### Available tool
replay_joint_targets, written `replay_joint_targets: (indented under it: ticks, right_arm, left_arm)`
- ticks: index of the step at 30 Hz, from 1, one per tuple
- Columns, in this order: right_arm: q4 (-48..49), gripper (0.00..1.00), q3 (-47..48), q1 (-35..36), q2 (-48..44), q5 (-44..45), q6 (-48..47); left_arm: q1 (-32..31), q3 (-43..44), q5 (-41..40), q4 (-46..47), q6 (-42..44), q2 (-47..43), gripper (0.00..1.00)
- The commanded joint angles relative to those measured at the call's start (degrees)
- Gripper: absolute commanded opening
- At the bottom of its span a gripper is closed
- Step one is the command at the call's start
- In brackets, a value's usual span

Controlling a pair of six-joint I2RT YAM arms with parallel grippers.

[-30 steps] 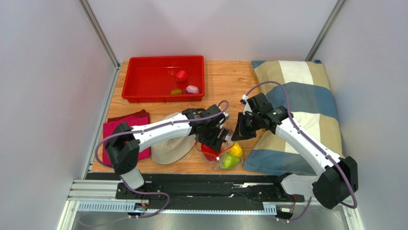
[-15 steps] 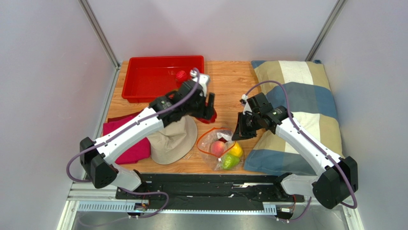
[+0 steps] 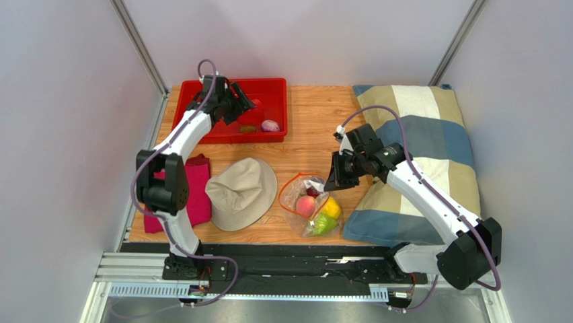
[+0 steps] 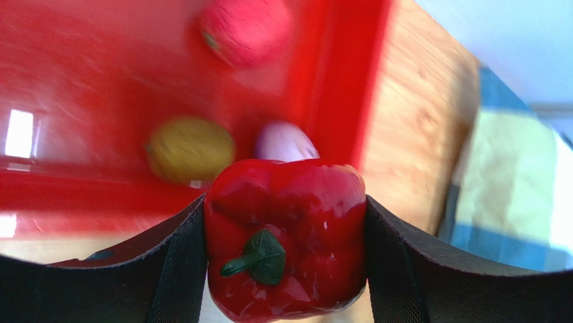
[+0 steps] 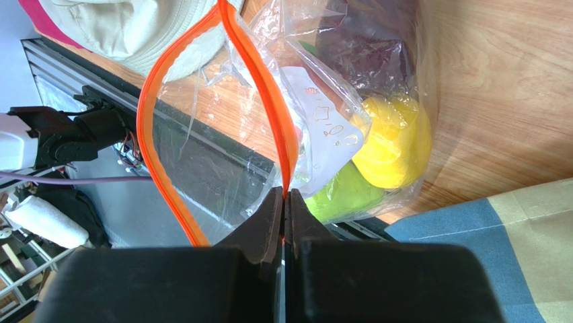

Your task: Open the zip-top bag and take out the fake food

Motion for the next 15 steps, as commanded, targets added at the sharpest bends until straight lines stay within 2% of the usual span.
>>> replay_joint_targets:
  ticks: [1,5,7,8,9,15]
  right_arm:
    - [0.5,0.0,3.0,0.1,0.4,-1.4,-1.6]
    - [-0.4,0.0,3.9,0.1,0.6,-1.1,-1.8]
    - [-1.1,0.0,5.6,0.2,1.7,-1.3,-2.1]
    - [-2.4,0.0,6.6,0.2,2.3,-1.3,-2.5]
    - [-3.4,0.0,8.9,0.2,3.2,-1.0,-3.3]
    - [-6.4,0.0,13.9,0.1,5.2,2.6,-6.2]
  left_arm:
    - [3.6,10.5,1.1,-3.5,-4.4,7.4,0.17]
    - [5.7,19.3,3.4,-9.7,-2.9,14.8,0.28]
    - [6.5,23.6,3.2,-13.8,-2.5,18.1,0.58]
    - [6.9,24.5,3.2,-14.5,-2.6,18.9,0.69]
    - [7.2,25.6,3.6,-14.7,-2.1,19.5,0.86]
    - [7.2,30.0,1.7,-20.1,4.4,21.3,0.91]
